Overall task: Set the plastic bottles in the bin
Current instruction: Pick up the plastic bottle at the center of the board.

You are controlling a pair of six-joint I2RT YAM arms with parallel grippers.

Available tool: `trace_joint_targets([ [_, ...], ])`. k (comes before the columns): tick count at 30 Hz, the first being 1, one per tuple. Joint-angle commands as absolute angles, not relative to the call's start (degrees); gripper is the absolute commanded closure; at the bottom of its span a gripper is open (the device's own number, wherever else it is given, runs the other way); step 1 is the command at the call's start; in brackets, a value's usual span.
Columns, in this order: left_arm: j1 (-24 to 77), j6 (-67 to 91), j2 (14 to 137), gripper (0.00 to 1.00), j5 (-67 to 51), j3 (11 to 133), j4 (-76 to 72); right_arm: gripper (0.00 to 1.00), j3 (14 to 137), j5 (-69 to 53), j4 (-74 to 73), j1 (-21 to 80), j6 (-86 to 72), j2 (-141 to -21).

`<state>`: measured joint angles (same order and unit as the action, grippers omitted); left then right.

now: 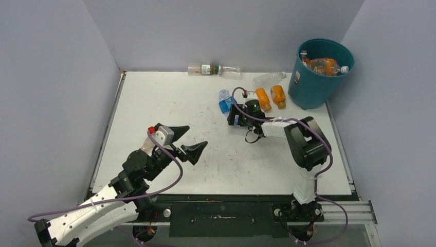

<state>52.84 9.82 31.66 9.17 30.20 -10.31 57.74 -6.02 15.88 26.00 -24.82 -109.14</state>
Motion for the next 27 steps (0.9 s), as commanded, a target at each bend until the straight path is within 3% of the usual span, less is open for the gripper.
trace_joint_targets([
  [1,53.19,9.05,31.24,0.04,7.87,31.28,-12.05,0.09,61.55,-6.14,14.65,26.23,-21.41,-111.62],
  [5,53.26,8.88,31.69,0.04,6.44,31.76,-11.53,0.19,63.03,-5.81,13.02,26.99,-18.57,-113.22],
  [15,53.26,8.96,31.63,0.04,4.94,31.9,-11.6,0.71,62.87,-3.95,9.99,30.74,-12.94,-113.44],
  [20,53.76,8.03,31.19,0.04,6.35,31.9,-11.2,0.92,58.95,-5.11,5.95,32.23,-13.48,-105.73],
  [27,54.95,1.64,29.26,0.04,15.4,31.42,-10.16,0.95,52.46,-13.41,-7.66,35.3,-16.9,-84.51],
])
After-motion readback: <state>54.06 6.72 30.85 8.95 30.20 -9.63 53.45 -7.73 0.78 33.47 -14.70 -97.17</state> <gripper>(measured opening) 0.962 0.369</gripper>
